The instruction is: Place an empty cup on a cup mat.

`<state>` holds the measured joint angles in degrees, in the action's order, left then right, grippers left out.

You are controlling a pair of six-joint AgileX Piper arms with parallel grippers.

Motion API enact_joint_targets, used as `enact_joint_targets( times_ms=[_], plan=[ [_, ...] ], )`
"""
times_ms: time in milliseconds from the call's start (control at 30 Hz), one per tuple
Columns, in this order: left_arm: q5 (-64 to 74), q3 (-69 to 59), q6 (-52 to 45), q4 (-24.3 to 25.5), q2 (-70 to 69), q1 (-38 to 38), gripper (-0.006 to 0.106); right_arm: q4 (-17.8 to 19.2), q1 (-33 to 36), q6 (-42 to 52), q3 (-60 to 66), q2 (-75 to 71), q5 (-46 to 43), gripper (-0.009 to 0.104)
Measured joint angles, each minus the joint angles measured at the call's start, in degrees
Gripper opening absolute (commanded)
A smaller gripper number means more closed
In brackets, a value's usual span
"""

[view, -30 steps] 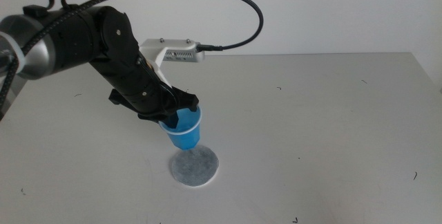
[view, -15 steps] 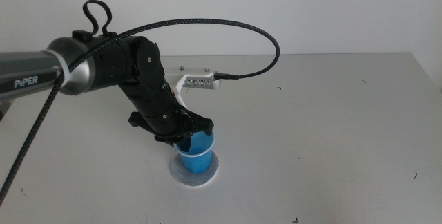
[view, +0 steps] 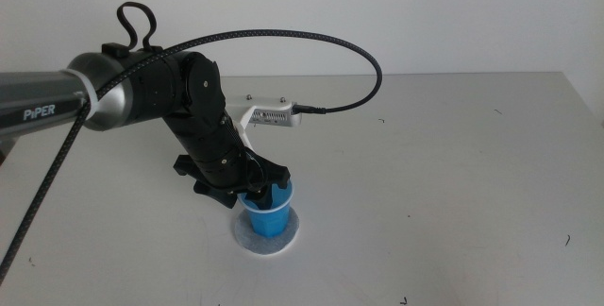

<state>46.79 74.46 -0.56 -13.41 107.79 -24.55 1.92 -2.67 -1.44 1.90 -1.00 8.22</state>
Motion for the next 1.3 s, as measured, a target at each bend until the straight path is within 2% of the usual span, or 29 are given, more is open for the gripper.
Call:
enact_joint_targets(
  times_ms=[100, 167, 600, 867, 1033, 1133, 1300],
  plan=[
    [0.83, 0.00, -0.49, 0.00, -0.27, 0.00, 0.097, 0.00, 0.00, 0.00, 0.00, 0.00, 0.00, 0.094],
    [1.40, 0.00, -1.31, 0.07, -1.36, 0.00, 0.105, 0.00, 0.00, 0.00, 0.00, 0.00, 0.00, 0.094],
    [4.24, 0.00, -2.81, 0.77, -22.20, 0.46, 0.105, 0.00, 0.00, 0.00, 0.00, 0.00, 0.00, 0.094],
    [5.34, 0.00, -2.81, 7.62, -35.97, 0.46, 0.105, 0.00, 0.00, 0.00, 0.00, 0.00, 0.00, 0.094],
    [8.14, -0.34, -2.81, 13.95, -43.96, 0.94, 0.105, 0.00, 0.00, 0.00, 0.00, 0.00, 0.00, 0.094],
    [9.03, -2.64, -3.27, 15.62, -49.32, 4.82, 0.105, 0.00, 0.00, 0.00, 0.00, 0.00, 0.00, 0.094],
    [7.91, -11.93, -6.48, 14.26, -59.63, 17.07, 0.105, 0.00, 0.00, 0.00, 0.00, 0.00, 0.00, 0.094]
  ],
)
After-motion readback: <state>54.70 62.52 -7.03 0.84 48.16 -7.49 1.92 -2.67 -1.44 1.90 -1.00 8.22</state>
